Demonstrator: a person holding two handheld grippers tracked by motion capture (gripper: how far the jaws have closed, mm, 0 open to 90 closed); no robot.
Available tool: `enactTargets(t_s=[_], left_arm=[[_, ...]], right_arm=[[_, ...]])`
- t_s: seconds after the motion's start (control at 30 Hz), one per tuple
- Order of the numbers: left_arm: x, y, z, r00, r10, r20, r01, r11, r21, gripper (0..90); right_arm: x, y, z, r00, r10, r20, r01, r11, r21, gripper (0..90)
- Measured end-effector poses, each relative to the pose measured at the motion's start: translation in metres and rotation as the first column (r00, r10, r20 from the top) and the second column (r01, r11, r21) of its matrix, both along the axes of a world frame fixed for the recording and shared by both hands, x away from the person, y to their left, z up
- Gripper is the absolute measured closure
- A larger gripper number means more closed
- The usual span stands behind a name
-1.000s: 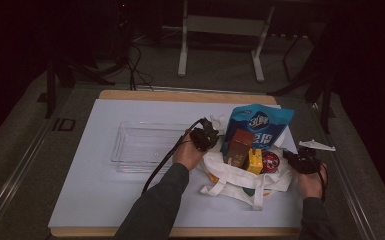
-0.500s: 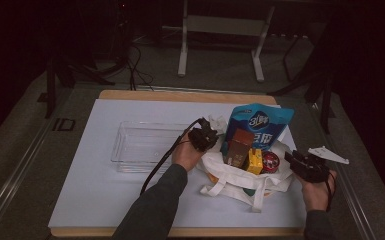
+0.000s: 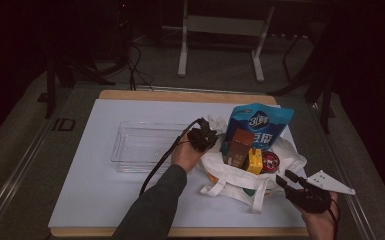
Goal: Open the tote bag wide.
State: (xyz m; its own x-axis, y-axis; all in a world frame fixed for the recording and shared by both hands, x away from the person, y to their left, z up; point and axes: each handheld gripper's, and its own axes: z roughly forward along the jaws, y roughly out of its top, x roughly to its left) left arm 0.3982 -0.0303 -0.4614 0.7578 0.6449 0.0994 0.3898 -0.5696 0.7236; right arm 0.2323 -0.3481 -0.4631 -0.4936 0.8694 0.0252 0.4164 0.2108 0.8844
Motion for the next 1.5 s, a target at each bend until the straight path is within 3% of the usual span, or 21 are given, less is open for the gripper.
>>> enactTargets(t_s=[0.13, 0.17, 0.3, 0.33, 0.47, 0.77, 0.93, 1.07, 1.13, 1.17, 1.27, 1.37, 1.5], left_arm=[[0.0, 0.0, 0.0, 1.0, 0.002, -0.002, -0.002, 1.0, -0.003, 85.9], [-0.001, 0.0, 0.001, 1.0, -0.001, -0.004, 0.001, 1.0, -0.002, 85.7], [-0.001, 0.001, 0.002, 1.0, 0.0, -0.003, 0.0, 1.0, -0.004, 85.3], [-0.002, 0.001, 0.002, 1.0, 0.002, -0.003, -0.002, 1.0, 0.002, 85.2], [-0.002, 0.003, 0.003, 1.0, 0.001, -0.005, -0.001, 1.0, 0.0, 84.5], [-0.012, 0.006, 0.013, 0.9997, -0.02, 0.011, 0.021, 0.9994, -0.027, 66.7], [-0.032, 0.017, 0.025, 0.9971, -0.051, 0.056, 0.057, 0.9917, -0.115, 64.5], [-0.046, 0.022, 0.028, 0.9935, -0.073, 0.087, 0.085, 0.9854, -0.147, 67.4], [-0.046, 0.022, 0.028, 0.9935, -0.073, 0.087, 0.085, 0.9854, -0.147, 68.9], [-0.055, 0.021, 0.029, 0.9903, -0.088, 0.108, 0.104, 0.9824, -0.155, 68.9], [-0.062, 0.013, 0.028, 0.9848, -0.125, 0.121, 0.14, 0.9824, -0.124, 79.0], [-0.064, 0.003, 0.018, 0.9831, -0.159, 0.091, 0.166, 0.9833, -0.075, 85.2], [-0.064, -0.01, 0.003, 0.9847, -0.168, 0.047, 0.17, 0.9849, -0.034, 85.7]], right_arm=[[-0.004, 0.005, -0.009, 0.9989, 0.039, -0.025, -0.04, 0.999, -0.026, 56.3], [-0.001, 0.009, -0.019, 0.9983, 0.036, -0.046, -0.039, 0.998, -0.059, 58.6], [0.009, 0.011, -0.038, 0.9956, -0.008, -0.093, 0.0, 0.997, -0.081, 77.3], [0.012, 0.011, -0.042, 0.9947, 0.004, -0.103, -0.011, 0.997, -0.07, 80.5], [0.018, 0.017, -0.053, 0.9915, -0.01, -0.13, -0.006, 0.992, -0.127, 83.3], [0.023, 0.016, -0.062, 0.9856, -0.037, -0.165, 0.027, 0.998, -0.06, 83.5], [0.024, 0.016, -0.064, 0.9849, -0.038, -0.169, 0.031, 0.998, -0.048, 82.8], [0.026, 0.014, -0.066, 0.9853, -0.025, -0.169, 0.02, 0.999, -0.031, 82.8], [0.026, 0.014, -0.066, 0.9852, -0.023, -0.17, 0.018, 0.999, -0.032, 82.8], [0.026, 0.014, -0.066, 0.9852, -0.023, -0.17, 0.018, 0.999, -0.032, 82.8], [0.027, 0.013, -0.066, 0.9858, -0.012, -0.167, 0.007, 0.999, -0.033, 82.7], [0.027, 0.013, -0.066, 0.986, -0.01, -0.167, 0.004, 0.999, -0.033, 82.8], [0.026, 0.014, -0.066, 0.986, -0.013, -0.166, 0.006, 0.999, -0.039, 82.8]])
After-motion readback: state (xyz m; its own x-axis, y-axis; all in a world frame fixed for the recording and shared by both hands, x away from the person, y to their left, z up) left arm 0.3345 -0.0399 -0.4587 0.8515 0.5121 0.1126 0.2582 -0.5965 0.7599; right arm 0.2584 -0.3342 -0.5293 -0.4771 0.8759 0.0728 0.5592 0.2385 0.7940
